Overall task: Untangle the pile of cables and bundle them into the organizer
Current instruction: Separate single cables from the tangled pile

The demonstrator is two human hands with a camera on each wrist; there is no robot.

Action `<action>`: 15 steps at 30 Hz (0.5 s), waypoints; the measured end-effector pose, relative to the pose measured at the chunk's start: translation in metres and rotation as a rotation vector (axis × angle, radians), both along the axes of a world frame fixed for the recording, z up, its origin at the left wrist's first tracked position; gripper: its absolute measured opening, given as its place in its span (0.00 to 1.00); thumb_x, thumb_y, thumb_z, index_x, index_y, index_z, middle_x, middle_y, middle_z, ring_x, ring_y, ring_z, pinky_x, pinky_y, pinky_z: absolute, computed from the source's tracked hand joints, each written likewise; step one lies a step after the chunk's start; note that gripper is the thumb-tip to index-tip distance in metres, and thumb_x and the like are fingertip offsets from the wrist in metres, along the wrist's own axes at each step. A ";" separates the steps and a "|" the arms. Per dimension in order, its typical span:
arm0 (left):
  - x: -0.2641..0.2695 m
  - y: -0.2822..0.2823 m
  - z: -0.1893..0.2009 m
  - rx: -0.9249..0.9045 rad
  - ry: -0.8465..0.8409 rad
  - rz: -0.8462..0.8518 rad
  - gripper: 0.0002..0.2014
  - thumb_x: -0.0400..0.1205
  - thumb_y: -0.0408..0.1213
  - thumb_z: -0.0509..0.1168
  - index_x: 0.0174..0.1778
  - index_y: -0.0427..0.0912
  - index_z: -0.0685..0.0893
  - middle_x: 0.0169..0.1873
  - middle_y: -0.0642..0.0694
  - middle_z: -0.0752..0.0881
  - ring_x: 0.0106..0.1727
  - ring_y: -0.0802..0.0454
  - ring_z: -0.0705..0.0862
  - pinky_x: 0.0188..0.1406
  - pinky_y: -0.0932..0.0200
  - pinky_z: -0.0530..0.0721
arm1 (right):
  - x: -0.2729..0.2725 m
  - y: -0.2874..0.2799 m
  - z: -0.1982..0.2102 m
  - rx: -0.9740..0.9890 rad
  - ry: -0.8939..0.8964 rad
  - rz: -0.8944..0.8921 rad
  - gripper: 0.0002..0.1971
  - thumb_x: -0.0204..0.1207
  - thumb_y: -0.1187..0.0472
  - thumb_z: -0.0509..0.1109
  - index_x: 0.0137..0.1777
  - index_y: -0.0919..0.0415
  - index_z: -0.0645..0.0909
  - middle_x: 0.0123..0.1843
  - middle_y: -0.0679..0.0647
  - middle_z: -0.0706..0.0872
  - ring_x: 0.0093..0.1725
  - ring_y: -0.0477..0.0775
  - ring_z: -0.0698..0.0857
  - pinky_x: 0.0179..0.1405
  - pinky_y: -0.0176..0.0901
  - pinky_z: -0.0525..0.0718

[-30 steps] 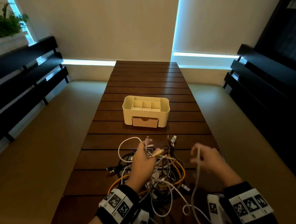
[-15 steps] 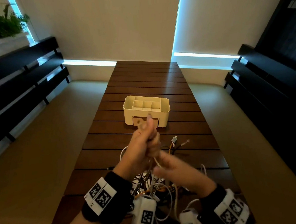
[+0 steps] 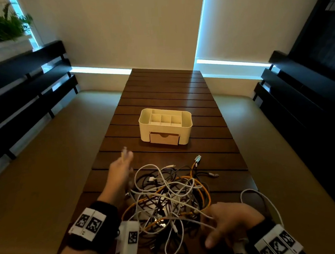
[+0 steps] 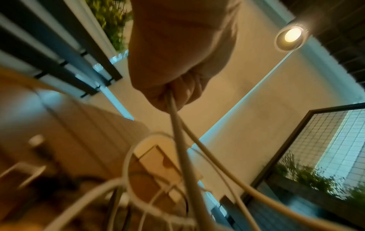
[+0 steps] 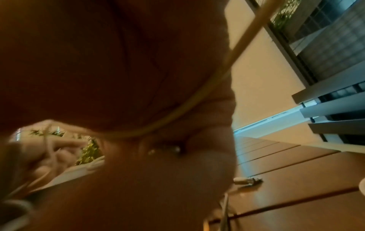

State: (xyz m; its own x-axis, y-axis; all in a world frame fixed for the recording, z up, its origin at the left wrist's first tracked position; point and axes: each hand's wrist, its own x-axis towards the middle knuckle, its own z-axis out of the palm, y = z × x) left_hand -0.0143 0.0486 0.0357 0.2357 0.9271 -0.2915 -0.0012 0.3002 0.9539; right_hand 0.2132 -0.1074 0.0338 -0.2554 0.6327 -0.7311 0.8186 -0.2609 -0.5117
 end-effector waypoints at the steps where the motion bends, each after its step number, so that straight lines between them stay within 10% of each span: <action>1: 0.002 -0.007 -0.005 -0.019 0.013 -0.063 0.10 0.85 0.48 0.57 0.45 0.46 0.77 0.20 0.53 0.67 0.16 0.60 0.62 0.12 0.67 0.61 | 0.002 0.000 0.003 0.031 0.010 -0.057 0.25 0.68 0.49 0.77 0.63 0.55 0.78 0.59 0.51 0.84 0.58 0.49 0.83 0.59 0.40 0.80; 6: 0.011 -0.026 -0.024 0.003 0.140 -0.281 0.14 0.83 0.45 0.62 0.34 0.42 0.74 0.21 0.53 0.69 0.22 0.56 0.63 0.20 0.64 0.62 | -0.009 0.018 0.020 0.424 0.118 -0.473 0.13 0.75 0.48 0.69 0.53 0.54 0.81 0.49 0.47 0.84 0.50 0.45 0.83 0.46 0.33 0.80; 11: 0.022 -0.038 -0.030 0.029 0.022 -0.188 0.09 0.83 0.48 0.59 0.43 0.51 0.81 0.25 0.53 0.73 0.23 0.59 0.68 0.23 0.64 0.67 | -0.052 0.043 -0.005 0.652 -0.359 -0.182 0.20 0.71 0.38 0.67 0.59 0.46 0.81 0.56 0.45 0.73 0.61 0.47 0.68 0.60 0.50 0.67; 15: 0.025 -0.045 -0.027 0.067 -0.037 -0.167 0.15 0.83 0.45 0.57 0.36 0.41 0.79 0.23 0.45 0.79 0.24 0.56 0.70 0.22 0.65 0.68 | -0.059 0.051 -0.013 0.885 -0.198 -0.360 0.06 0.81 0.54 0.61 0.47 0.52 0.80 0.44 0.45 0.78 0.48 0.46 0.77 0.50 0.45 0.70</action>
